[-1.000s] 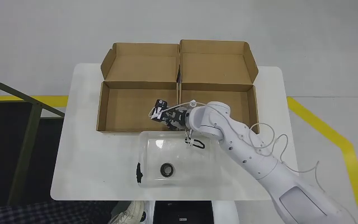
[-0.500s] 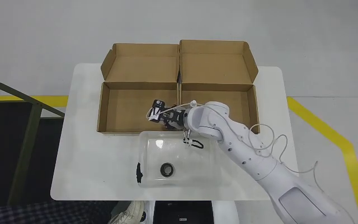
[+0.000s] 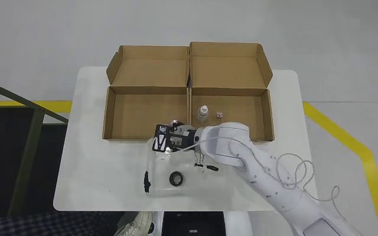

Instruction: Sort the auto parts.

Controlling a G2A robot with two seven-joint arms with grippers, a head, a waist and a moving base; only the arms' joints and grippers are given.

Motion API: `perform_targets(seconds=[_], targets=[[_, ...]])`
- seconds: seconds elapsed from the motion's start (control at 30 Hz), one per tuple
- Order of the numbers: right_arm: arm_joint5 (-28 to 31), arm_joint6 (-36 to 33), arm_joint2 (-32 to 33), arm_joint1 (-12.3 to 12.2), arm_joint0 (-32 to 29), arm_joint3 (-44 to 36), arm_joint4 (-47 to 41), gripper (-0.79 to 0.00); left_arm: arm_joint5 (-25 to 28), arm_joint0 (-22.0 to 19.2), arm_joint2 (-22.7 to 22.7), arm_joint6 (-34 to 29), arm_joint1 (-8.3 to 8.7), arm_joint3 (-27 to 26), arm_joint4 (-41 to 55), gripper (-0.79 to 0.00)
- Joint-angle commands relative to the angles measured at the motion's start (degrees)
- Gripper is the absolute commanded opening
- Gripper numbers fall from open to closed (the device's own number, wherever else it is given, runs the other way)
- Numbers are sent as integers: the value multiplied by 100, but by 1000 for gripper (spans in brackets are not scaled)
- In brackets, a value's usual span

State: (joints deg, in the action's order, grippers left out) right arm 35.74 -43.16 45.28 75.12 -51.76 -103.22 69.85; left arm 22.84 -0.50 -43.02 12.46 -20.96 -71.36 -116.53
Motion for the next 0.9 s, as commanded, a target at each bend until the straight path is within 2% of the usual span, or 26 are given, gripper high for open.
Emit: perform_targets(seconds=[0.0, 0.37, 0.57, 0.87], targets=[[120, -17, 94, -60, -223, -233, 53, -502, 0, 0, 0, 0, 0, 0, 0, 0], [1018, 77, 785, -420, -1424, -1172, 211, -462, 0, 0, 0, 0, 0, 0, 0, 0], [1323, 221, 1075, -566, -1885, -1316, 431, -456, 0, 0, 0, 0, 0, 0, 0, 0], [1495, 432, 1192, -701, -2258, -1305, 999, -419, 0, 0, 0, 0, 0, 0, 0, 0]])
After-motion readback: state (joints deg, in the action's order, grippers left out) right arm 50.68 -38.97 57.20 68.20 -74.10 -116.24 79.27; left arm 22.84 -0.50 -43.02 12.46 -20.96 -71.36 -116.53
